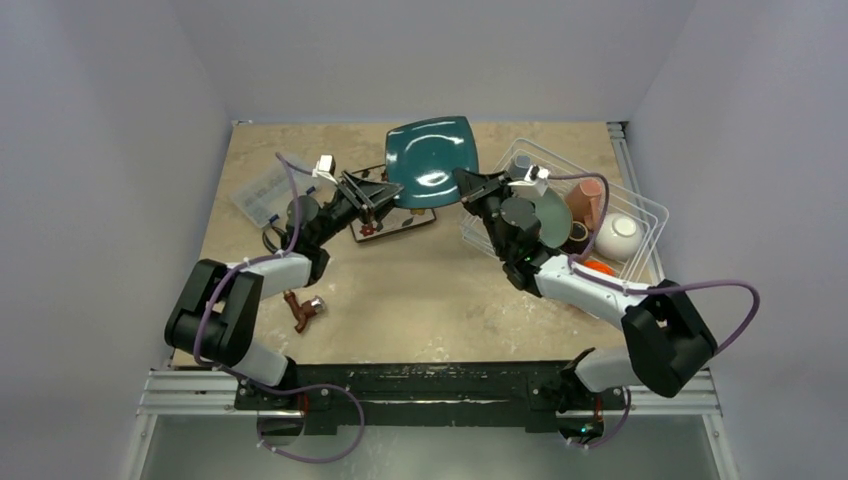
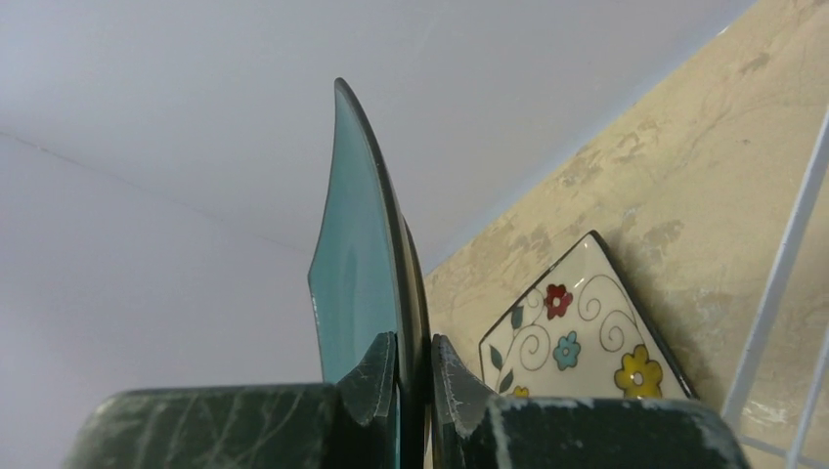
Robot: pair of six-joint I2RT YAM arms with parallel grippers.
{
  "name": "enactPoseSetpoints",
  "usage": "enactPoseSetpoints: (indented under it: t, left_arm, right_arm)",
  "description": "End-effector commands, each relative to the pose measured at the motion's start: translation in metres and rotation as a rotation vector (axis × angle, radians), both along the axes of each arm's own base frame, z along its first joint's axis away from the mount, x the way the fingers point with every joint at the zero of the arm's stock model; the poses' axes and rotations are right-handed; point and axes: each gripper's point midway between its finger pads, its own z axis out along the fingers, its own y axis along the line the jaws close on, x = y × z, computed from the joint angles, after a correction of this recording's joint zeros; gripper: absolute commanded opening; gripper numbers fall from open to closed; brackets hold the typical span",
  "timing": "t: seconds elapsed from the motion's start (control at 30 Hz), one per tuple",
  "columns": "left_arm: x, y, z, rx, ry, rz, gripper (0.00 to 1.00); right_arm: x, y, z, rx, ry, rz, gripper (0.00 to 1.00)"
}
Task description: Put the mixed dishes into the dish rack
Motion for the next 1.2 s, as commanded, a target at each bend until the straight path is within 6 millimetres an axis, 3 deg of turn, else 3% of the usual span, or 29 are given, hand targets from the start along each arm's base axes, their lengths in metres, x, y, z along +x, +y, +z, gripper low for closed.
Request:
enactPoseSetpoints:
  t: [0.0, 0.03, 0.07, 0.13, 0.3, 0.4, 0.57, 0.73, 0.97, 1.17]
  left_arm:
    - [-0.022, -0.005, 0.076, -0.023, -0.289, -0.05, 0.46]
    - [-0.023, -0.006, 0.076, -0.007, -0.291, -0.053, 0.53]
    - [-0.024, -0.006, 0.074, 0.014, -0.29, -0.053, 0.66]
    - [-0.025, -0.007, 0.072, 0.064, -0.291, -0.055, 0.76]
    - [-0.022, -0.006, 0.057, 0.231, -0.273, -0.04, 0.78]
    - [-0.022, -0.007, 0.056, 0.277, -0.285, -0.05, 0.78]
    - [-0.02, -0.012, 0.051, 0.306, -0.274, -0.095, 0.78]
    - [-0.021, -0.015, 0.053, 0.263, -0.278, -0.112, 0.77]
    - [-0.019, -0.018, 0.046, 0.256, -0.259, -0.134, 0.77]
    - [-0.017, -0.02, 0.044, 0.225, -0.243, -0.15, 0.76]
  right_arm:
    - [-0.016, -0.027, 0.068, 0.143, -0.185, -0.004, 0.0]
    - [-0.016, -0.035, 0.069, 0.142, -0.179, -0.016, 0.0]
    - [-0.017, -0.044, 0.072, 0.138, -0.178, -0.028, 0.0]
    - [-0.019, -0.062, 0.081, 0.111, -0.19, -0.05, 0.0]
    - [-0.029, -0.114, 0.099, -0.13, -0.185, -0.105, 0.0]
    - [-0.046, -0.137, 0.113, -0.357, -0.23, -0.116, 0.0]
    - [-0.073, -0.15, 0.118, -0.799, -0.284, -0.041, 0.0]
    - [-0.1, -0.177, 0.132, -1.009, -0.365, -0.138, 0.0]
    - [-0.097, -0.184, 0.131, -1.161, -0.377, -0.153, 0.0]
    - [-0.097, -0.174, 0.129, -1.309, -0.48, -0.107, 0.0]
